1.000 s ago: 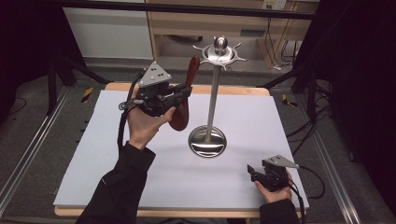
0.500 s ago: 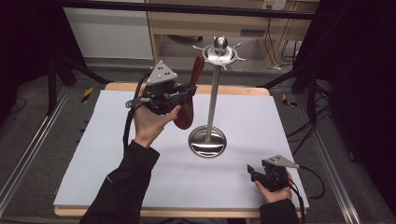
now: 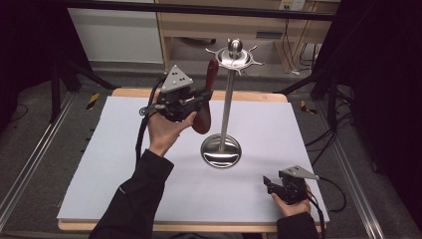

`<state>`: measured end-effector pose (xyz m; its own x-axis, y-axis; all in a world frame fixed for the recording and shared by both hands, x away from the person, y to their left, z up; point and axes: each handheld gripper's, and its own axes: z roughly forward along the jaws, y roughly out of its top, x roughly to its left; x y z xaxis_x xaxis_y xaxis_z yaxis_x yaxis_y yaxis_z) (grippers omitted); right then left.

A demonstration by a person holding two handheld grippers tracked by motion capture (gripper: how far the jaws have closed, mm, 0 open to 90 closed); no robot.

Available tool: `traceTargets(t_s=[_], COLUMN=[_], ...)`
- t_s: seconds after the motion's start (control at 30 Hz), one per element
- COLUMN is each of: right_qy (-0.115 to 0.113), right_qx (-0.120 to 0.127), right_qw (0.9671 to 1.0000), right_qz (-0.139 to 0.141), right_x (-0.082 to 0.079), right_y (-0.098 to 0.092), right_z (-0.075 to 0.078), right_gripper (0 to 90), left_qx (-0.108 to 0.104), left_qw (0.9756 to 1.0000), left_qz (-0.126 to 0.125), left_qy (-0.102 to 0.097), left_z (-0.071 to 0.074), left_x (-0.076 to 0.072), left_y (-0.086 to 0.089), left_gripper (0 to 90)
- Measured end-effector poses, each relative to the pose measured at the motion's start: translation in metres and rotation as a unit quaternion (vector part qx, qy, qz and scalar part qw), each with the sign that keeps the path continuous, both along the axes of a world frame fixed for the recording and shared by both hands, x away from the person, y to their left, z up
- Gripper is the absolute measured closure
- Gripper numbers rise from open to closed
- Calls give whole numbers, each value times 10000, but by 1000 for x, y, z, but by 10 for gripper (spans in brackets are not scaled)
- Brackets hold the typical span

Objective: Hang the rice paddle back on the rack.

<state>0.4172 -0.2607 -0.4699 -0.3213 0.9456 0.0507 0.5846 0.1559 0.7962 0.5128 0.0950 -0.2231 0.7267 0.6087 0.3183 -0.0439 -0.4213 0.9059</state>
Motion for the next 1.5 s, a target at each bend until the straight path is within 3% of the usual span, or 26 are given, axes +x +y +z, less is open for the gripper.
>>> traceTargets(t_s=[0.7, 0.9, 1.0, 1.23, 1.27, 1.3, 1.33, 1.37, 1.5], right_qy=[45, 72, 51, 37, 28, 31, 55, 41, 54], right_qx=[-9, 29, 23, 17, -7, -15, 17, -4, 14], right_qw=[10000, 10000, 10000, 10000, 10000, 10000, 10000, 10000, 10000], right_qz=[30, 6, 16, -12, -23, -17, -23, -4, -45], right_x=[1, 1, 1, 1, 1, 1, 0, 0, 0], right_y=[2, 2, 1, -1, -1, -1, -1, -2, -3], right_z=[-2, -1, -1, -1, -1, -1, -1, -1, -2], right_gripper=[344, 343, 343, 342, 341, 342, 342, 341, 330], left_qx=[-91, -116, -8, 126, -56, -85, -19, -1052, -1022], left_qw=[9997, 9998, 9998, 9997, 9999, 9996, 9997, 9900, 9886], left_qz=[76, -21, -50, -29, 152, 284, 204, 507, 597], left_qy=[-191, -187, -181, -215, 12, 0, -112, 796, 935], left_z=[-6, -3, -4, -20, -26, -31, -34, -48, -67], left_x=[1, -5, -10, -19, -24, -27, -26, -39, -45], left_y=[-6, 1, 5, 28, 29, 34, 38, 29, 41], left_gripper=[768, 718, 680, 555, 555, 545, 527, 518, 479])
